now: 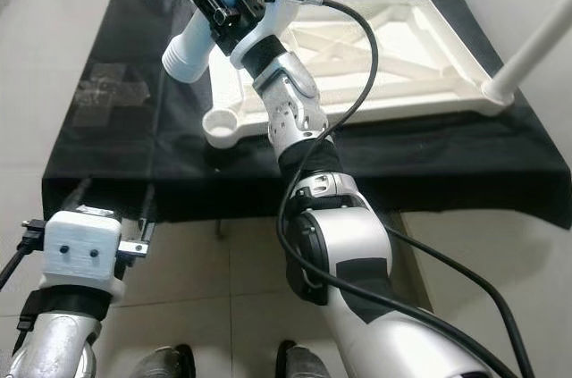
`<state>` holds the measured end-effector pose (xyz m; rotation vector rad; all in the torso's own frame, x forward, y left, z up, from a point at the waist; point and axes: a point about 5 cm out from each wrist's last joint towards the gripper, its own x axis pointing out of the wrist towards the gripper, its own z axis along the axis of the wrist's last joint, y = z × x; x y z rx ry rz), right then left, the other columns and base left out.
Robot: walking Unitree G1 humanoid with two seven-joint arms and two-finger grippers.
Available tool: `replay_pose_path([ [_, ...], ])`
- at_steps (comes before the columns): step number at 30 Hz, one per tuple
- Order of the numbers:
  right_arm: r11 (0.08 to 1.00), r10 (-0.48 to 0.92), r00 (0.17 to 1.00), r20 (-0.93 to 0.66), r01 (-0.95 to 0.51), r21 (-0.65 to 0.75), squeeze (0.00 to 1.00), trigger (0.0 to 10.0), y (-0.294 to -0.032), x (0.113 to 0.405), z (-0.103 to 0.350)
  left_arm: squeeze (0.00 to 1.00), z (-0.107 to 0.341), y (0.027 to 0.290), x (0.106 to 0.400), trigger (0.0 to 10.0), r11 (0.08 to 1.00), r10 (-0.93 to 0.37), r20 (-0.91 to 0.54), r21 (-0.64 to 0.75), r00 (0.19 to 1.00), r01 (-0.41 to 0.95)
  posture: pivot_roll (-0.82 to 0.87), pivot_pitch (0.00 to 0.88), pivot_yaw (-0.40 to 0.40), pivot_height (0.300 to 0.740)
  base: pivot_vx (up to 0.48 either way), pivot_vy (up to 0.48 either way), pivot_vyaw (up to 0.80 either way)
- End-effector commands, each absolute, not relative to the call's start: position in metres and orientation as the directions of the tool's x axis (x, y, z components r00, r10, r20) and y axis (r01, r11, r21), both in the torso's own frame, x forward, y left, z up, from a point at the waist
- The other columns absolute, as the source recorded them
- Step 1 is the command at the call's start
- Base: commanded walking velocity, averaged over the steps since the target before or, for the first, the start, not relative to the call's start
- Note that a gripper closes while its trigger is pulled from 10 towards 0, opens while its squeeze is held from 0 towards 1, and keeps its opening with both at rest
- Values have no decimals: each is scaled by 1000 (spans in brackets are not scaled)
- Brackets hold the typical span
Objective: Building children table
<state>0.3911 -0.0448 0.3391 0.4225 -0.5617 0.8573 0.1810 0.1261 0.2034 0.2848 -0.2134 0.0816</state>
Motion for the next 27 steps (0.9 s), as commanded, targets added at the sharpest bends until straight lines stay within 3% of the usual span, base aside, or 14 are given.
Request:
replay_pose_path([
  [1, 597, 584, 522, 621, -795, 107, 0, 10000, -44, 389, 338, 0, 200, 125, 181, 10000, 956, 40, 203, 277, 978, -97, 154, 212, -54, 740, 401, 0, 0],
  [6, 601, 582, 529, 618, -792, 111, 0, 10000, -44, 389, 336, 0, 198, 129, 181, 10000, 953, 63, 195, 278, 979, -117, 154, 212, -54, 740, 370, 0, 0],
  [17, 601, 587, 523, 618, -793, 101, 0, 10000, -44, 388, 335, 0, 196, 133, 181, 10000, 953, 85, 183, 272, 979, -133, 157, 211, -52, 740, 0, 0, 0],
  [27, 481, 712, 447, 541, -873, 87, 0, 10000, -51, 392, 326, 0, 191, 132, 177, 10000, 953, 74, 157, 280, 985, -116, 160, 217, -48, 740, 0, 0, 0],
])
